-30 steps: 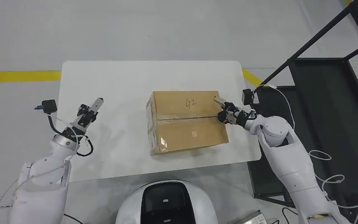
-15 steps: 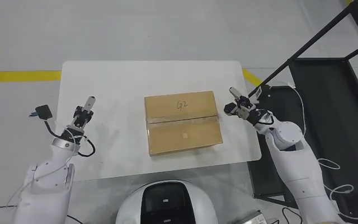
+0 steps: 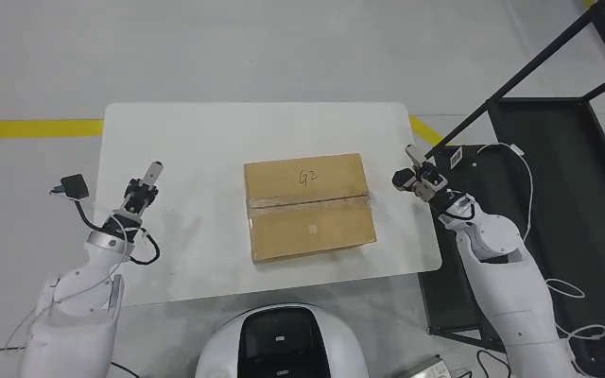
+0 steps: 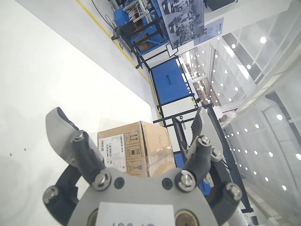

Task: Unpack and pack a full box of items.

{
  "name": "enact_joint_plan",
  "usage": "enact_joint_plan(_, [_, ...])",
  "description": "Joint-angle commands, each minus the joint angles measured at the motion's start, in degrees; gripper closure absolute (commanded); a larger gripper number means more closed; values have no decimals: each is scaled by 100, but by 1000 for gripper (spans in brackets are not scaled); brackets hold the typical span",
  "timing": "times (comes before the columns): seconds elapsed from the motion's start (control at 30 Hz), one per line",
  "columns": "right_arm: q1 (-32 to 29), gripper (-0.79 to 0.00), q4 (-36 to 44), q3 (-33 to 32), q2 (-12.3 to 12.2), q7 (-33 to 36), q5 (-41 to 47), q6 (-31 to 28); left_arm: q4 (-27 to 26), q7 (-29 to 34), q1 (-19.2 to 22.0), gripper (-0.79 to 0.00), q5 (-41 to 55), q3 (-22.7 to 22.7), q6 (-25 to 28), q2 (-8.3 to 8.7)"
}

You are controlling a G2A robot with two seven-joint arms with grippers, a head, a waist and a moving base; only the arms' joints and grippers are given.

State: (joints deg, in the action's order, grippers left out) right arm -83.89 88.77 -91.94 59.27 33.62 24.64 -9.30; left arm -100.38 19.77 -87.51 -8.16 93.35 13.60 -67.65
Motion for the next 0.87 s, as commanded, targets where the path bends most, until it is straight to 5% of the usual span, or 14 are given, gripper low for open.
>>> enact_joint_plan(0.0, [0, -785, 0, 0, 0, 0, 0, 0, 4, 81, 43, -785, 50, 44, -15, 9])
enact_joint_plan(0.83, [0, -784, 0, 0, 0, 0, 0, 0, 43, 112, 113, -784, 99, 78, -37, 15])
